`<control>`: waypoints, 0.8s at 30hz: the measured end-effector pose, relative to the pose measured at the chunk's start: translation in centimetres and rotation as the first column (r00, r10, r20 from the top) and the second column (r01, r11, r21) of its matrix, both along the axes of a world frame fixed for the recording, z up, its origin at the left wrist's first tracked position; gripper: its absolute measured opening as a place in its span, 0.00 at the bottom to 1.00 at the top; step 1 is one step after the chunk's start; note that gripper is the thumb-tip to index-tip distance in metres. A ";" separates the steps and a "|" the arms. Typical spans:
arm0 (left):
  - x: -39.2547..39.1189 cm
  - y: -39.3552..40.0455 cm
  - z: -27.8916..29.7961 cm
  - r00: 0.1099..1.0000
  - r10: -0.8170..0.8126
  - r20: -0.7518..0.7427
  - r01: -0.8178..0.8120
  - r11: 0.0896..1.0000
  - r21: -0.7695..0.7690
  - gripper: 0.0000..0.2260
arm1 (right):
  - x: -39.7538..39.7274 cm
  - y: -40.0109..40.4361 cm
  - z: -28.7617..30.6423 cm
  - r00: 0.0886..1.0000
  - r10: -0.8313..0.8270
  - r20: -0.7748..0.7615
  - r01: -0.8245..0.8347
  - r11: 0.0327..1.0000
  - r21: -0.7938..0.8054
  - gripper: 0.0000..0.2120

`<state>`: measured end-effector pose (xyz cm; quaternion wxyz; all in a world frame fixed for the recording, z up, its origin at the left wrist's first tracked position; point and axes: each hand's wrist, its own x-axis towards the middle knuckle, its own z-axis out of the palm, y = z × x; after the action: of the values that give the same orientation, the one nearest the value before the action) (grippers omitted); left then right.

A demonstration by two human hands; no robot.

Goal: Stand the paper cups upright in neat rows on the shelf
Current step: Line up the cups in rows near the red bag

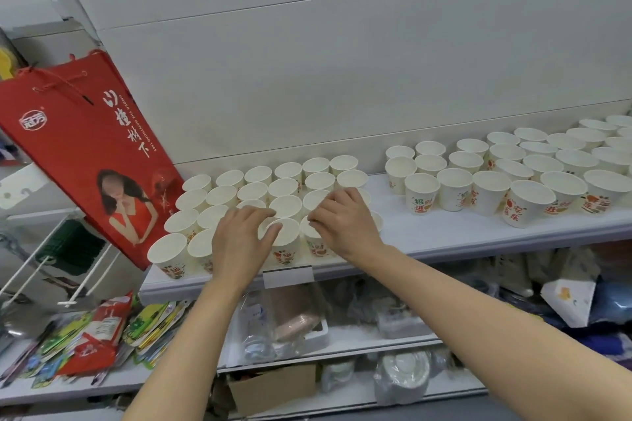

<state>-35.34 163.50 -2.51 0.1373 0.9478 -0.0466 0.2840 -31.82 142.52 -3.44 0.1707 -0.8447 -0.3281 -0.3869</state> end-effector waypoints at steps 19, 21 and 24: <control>17.8 -24.1 0.4 0.918 -0.181 -0.353 0.318 0.867 0.384 0.14 | 8.5 -22.3 -1.7 0.932 -0.232 -0.280 0.165 0.956 -0.244 0.11; 18.5 -24.4 0.3 0.911 -0.173 -0.375 0.326 0.858 0.397 0.10 | 9.0 -22.3 -2.0 0.946 -0.197 -0.259 0.125 0.955 -0.268 0.07; 18.8 -24.3 0.4 0.905 -0.165 -0.392 0.320 0.871 0.374 0.06 | 9.2 -22.7 -2.2 0.957 -0.126 -0.263 0.058 0.966 -0.252 0.05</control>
<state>-16.52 139.18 -2.12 -0.0337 0.9756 -0.2034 0.0748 -22.65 119.78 -5.59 0.0926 -0.9193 -0.3059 -0.2298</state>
